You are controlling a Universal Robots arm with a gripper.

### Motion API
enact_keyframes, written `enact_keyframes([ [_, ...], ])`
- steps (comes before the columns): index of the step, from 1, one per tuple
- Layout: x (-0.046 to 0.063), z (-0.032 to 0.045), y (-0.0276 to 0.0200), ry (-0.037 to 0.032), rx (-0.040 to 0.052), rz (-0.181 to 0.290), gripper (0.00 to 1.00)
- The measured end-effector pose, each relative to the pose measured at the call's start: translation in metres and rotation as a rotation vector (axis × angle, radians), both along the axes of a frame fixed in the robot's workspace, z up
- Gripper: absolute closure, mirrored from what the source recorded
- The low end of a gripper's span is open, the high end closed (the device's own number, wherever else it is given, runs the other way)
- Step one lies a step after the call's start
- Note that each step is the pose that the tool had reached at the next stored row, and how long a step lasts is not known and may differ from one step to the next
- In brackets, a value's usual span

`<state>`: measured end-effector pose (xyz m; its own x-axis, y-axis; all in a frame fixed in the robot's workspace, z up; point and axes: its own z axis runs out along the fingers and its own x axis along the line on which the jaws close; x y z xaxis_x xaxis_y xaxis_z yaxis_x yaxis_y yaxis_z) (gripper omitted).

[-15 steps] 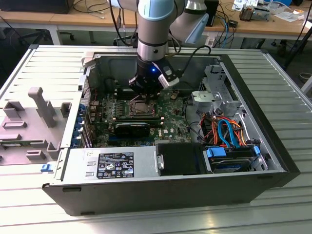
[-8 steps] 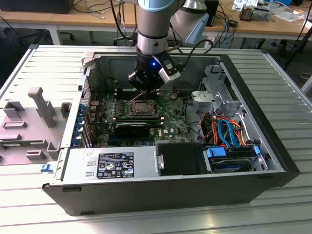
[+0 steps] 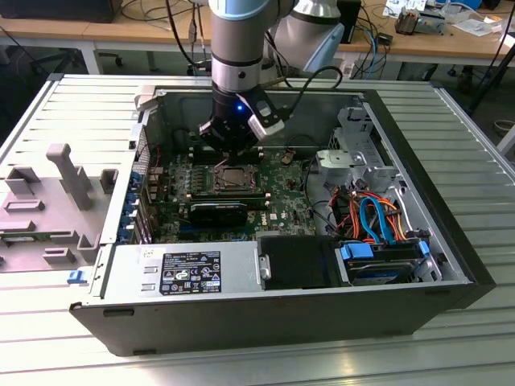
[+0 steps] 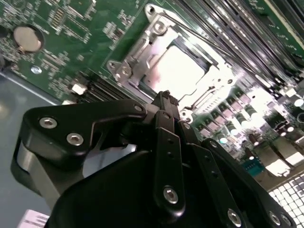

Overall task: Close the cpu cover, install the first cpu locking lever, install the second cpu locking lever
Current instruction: 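Install the second cpu locking lever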

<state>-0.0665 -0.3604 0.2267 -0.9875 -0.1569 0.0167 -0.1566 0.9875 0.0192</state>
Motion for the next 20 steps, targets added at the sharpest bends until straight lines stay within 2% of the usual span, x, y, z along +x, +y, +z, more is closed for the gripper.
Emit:
enact_keyframes([
  [9,-0.030,-0.0001,0.0000,-0.0105,0.0019,0.000,0.89],
  [13,-0.032,-0.0022,0.0030,-0.0105,0.0022,0.000,0.89],
  [15,-0.032,-0.0052,0.0075,-0.0105,0.0026,0.000,0.89],
  [20,-0.032,-0.0104,0.0122,-0.0105,0.0031,0.002,0.89],
])
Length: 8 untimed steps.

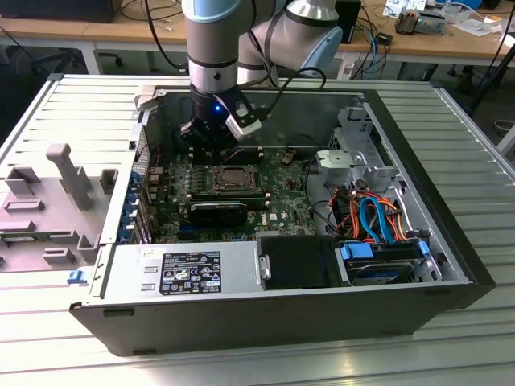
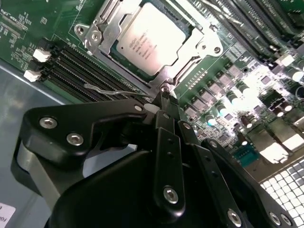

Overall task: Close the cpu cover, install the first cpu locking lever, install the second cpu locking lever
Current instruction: 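Install the second cpu locking lever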

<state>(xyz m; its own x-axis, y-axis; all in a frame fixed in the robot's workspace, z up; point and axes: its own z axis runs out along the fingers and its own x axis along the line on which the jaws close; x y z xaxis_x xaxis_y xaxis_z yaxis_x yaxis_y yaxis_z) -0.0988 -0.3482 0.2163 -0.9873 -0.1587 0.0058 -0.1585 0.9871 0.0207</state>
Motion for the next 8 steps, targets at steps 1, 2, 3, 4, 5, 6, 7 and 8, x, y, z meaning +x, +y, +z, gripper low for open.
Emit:
enact_keyframes([
  [1,0.0000,-0.0011,0.0007,-0.0001,0.0001,0.001,0.89],
  [2,0.0000,-0.0023,0.0015,0.0000,0.0004,0.002,0.89],
  [3,0.0000,-0.0035,0.0022,0.0000,0.0007,0.003,0.89],
  [4,0.0000,-0.0045,0.0030,0.0000,0.0010,0.003,0.89],
  [5,0.0000,-0.0056,0.0037,0.0001,0.0013,0.004,0.89],
  [6,-0.0001,-0.0070,0.0047,0.0002,0.0019,0.005,0.89],
  [7,-0.0001,-0.0080,0.0055,0.0003,0.0024,0.005,0.89],
  [8,-0.0001,-0.0093,0.0064,0.0004,0.0029,0.006,0.89],
])
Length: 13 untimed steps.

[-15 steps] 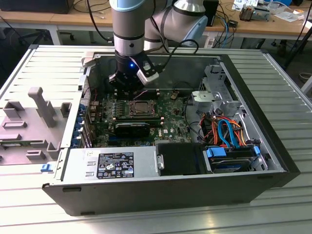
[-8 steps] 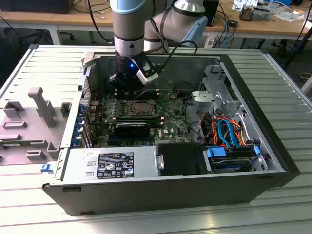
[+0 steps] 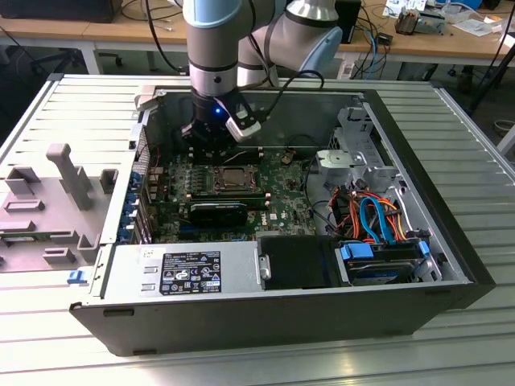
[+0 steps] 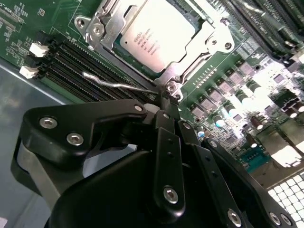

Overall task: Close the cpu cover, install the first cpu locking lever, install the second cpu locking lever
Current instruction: 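Install the second cpu locking lever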

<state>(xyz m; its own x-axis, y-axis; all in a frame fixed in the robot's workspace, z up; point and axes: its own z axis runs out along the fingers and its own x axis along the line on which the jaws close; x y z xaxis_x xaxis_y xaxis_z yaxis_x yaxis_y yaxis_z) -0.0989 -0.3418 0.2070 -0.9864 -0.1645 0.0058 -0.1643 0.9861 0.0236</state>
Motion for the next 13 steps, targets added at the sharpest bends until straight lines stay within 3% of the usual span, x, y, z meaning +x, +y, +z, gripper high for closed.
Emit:
enact_keyframes([
  [6,0.001,-0.0034,0.0012,0.0000,0.0014,0.004,0.89],
  [13,0.015,-0.0036,-0.0001,0.0018,0.0018,0.007,0.89],
])
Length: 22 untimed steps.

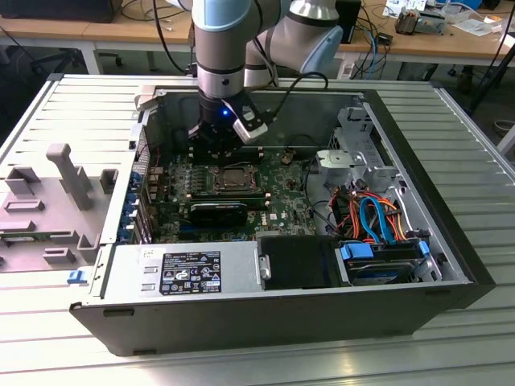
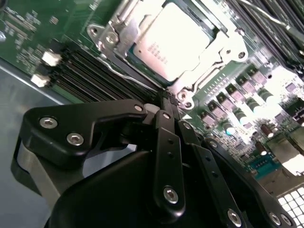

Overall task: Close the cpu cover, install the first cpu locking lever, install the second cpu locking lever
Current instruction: 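Install the second cpu locking lever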

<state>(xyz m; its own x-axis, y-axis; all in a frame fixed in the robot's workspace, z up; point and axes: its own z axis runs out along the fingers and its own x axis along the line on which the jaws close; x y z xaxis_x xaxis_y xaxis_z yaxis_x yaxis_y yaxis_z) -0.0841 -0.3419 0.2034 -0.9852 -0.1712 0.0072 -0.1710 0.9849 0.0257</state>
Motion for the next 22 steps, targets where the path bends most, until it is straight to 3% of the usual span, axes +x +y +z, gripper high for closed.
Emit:
enact_keyframes([
  [6,0.009,-0.0001,-0.0003,0.0019,-0.0001,0.002,0.89],
  [22,0.026,-0.0002,-0.0049,0.0019,0.0115,0.007,0.89],
])
